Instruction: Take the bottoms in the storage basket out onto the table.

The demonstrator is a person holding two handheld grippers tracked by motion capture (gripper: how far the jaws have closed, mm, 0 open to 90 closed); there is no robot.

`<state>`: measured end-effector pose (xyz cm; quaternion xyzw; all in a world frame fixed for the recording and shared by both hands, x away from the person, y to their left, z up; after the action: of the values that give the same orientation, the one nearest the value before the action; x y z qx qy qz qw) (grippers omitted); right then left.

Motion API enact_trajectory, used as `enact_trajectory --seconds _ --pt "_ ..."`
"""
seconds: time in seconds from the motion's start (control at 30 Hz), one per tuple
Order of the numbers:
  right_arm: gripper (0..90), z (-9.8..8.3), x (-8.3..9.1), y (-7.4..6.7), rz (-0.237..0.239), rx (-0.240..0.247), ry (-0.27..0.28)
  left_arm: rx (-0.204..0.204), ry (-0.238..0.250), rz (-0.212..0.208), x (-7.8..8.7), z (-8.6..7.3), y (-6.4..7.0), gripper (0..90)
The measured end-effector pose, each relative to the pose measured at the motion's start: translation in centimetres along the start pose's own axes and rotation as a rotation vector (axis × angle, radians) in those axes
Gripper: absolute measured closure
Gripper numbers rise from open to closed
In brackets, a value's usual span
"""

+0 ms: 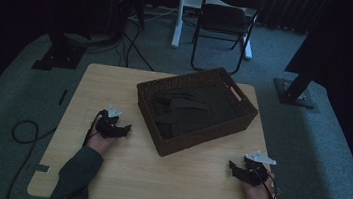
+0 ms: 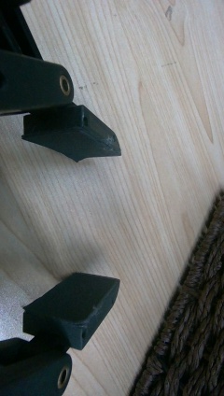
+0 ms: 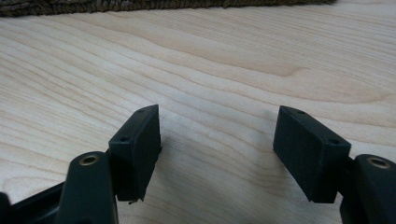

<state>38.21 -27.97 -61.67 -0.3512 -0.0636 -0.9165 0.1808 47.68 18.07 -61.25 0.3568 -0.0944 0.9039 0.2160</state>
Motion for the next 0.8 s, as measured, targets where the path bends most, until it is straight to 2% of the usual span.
enact_trajectory --seconds 0.17,0.63,0.8 --pt "31.2 -0.04 0.03 -0.03 -0.006 -0.006 -0.001 -0.001 -0.002 -0.005 -0.02 -0.01 0.05 30.3" --pt "30.2 -0.05 0.02 -0.08 -0.005 -0.005 -0.002 0.004 0.002 -0.011 0.07 0.04 -0.06 33.7" --pt "30.1 -0.05 0.02 -0.07 -0.005 -0.005 -0.002 0.033 0.026 -0.023 0.61 0.63 -0.46 33.8"
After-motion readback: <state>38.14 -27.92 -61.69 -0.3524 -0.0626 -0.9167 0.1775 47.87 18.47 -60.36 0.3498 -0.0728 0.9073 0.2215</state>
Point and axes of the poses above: each handheld gripper's, and its own axes: x roughly backward along the jaws, z roughly out of its top, y roughly to its right, the point moved 10 cm from there along -x, roughly forward along the jaws
